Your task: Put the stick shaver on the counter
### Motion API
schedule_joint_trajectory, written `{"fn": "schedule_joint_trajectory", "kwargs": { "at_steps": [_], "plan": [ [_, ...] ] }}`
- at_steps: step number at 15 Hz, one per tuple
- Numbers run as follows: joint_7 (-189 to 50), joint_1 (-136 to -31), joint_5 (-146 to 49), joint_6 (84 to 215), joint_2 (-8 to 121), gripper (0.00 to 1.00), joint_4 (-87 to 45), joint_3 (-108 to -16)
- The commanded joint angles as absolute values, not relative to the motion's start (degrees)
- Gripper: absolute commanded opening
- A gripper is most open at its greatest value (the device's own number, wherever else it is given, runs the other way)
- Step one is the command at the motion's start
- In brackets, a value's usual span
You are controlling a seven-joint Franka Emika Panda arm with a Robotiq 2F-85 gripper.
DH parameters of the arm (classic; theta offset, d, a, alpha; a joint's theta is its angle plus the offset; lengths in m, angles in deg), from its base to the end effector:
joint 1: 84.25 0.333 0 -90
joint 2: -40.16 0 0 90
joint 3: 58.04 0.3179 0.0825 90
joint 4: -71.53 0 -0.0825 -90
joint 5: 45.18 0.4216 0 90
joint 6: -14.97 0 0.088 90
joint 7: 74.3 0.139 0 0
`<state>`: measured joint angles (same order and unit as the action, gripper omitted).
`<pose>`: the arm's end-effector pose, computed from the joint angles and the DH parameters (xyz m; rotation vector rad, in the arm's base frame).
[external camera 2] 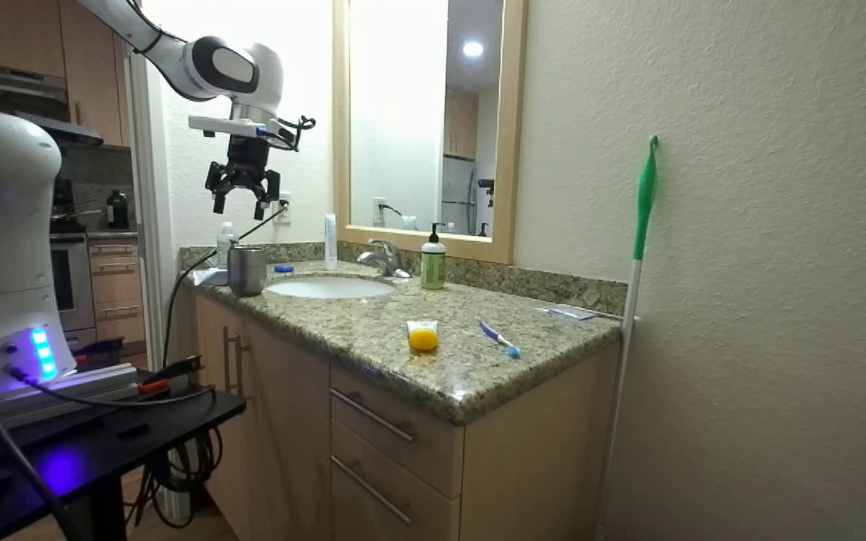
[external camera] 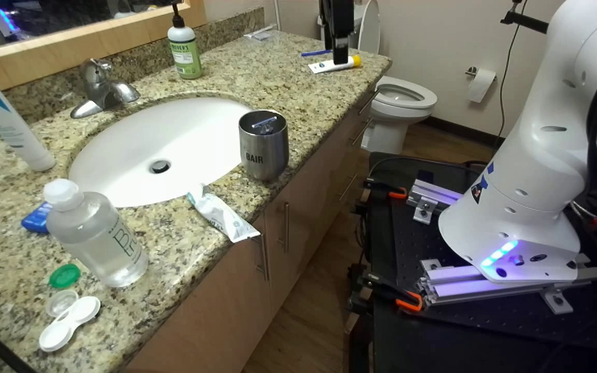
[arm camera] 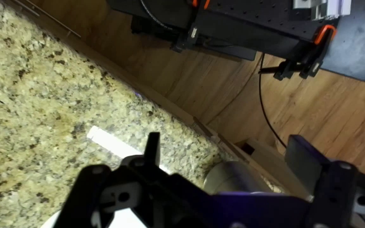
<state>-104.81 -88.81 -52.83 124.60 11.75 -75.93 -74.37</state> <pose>0.3678 -0.1450 0.3597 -3.0196 -0.4086 0.2374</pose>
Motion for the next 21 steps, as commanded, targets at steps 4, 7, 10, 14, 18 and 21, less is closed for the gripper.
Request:
{"fn": "schedule_joint_trajectory", "kwargs": {
  "at_steps": [4, 7, 10, 14, 18, 21],
  "plan": [
    [-111.4, -88.7, -57.2, 125.4, 8.8, 1.0, -80.2, -73.2],
    [-112.7, -88.6, -58.9, 127.1, 6.8, 1.0, -81.6, -73.6],
    [-116.7, -85.8, -58.3, 129.1, 5.9, 1.0, -83.7, -72.6],
    [-120.2, -80.3, -57.1, 130.9, 6.5, 1.0, -86.1, -68.8],
    [-118.7, -74.2, -52.6, 136.5, 14.3, 1.0, -82.5, -65.5],
    [-118.7, -75.2, -52.8, 135.5, 10.6, 1.0, -84.5, -64.6]
  ]
}}
